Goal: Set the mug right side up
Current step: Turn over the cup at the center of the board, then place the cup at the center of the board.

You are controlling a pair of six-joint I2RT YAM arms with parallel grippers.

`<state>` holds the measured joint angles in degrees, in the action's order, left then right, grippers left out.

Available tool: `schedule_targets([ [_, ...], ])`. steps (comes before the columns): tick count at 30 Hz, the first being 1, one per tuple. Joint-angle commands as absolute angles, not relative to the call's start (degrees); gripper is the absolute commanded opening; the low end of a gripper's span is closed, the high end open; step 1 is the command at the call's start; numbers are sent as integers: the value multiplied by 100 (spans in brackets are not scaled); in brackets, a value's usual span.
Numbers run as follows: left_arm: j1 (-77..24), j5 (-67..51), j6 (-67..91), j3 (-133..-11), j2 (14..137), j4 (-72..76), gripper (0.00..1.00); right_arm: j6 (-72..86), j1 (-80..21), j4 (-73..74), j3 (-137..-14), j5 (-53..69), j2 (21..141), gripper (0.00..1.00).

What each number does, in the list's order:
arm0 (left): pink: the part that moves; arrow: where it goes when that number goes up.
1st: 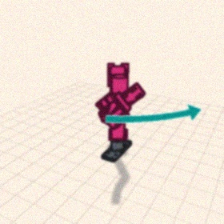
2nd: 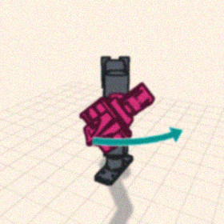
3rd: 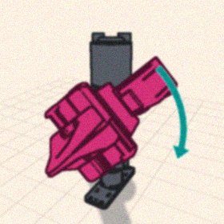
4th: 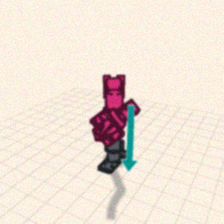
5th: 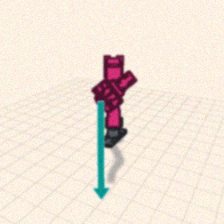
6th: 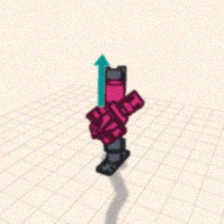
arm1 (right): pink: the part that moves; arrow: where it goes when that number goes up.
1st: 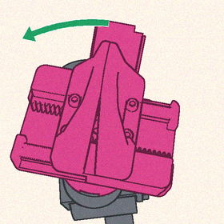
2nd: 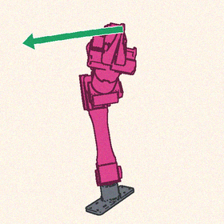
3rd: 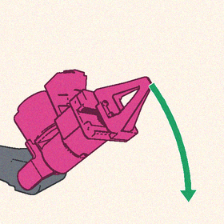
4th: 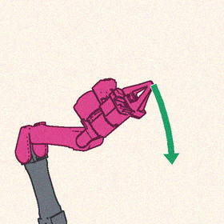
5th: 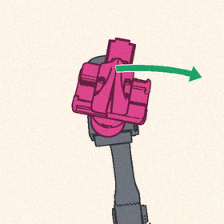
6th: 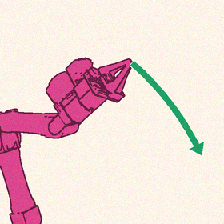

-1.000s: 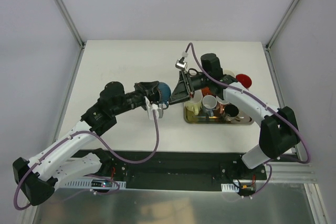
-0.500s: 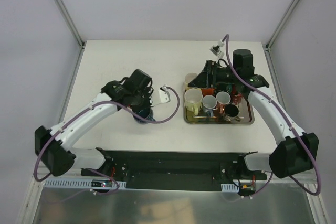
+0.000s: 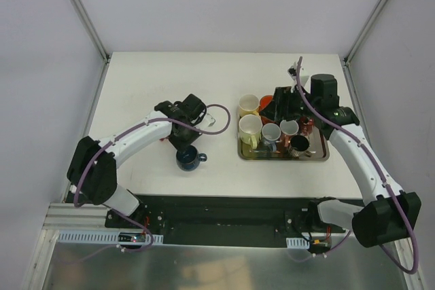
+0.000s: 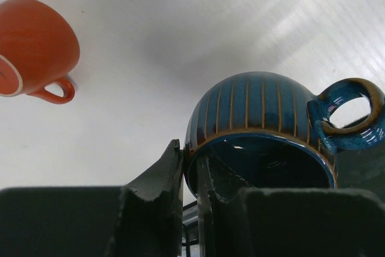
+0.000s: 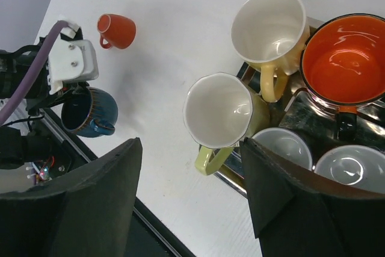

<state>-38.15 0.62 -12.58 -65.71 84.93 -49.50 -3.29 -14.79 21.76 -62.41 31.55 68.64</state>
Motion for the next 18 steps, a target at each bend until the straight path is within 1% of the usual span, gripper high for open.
schedule_targets([
  [1,-3657,106,-572,-6618,8762,-4667,0,-632,-1424,2364,-6196,2997,6513,72],
  [6,-3612,9,-413,-6680,9035,-4605,0,-966,-1415,2619,-6100,3058,6364,72],
  [7,-3612,17,-413,-6680,9061,-4605,3,-1002,-1406,2637,-6082,3067,6346,72],
  [8,-3612,9,-413,-6680,9070,-4597,9,-1019,-1415,2645,-6065,3050,6337,72],
  [12,-3612,-193,-422,-6636,9009,-4597,13,-1098,-1406,2672,-6012,3129,6346,73],
  [18,-3560,-439,-553,-6513,8816,-4562,14,-1230,-1415,2637,-5985,3252,6539,73],
])
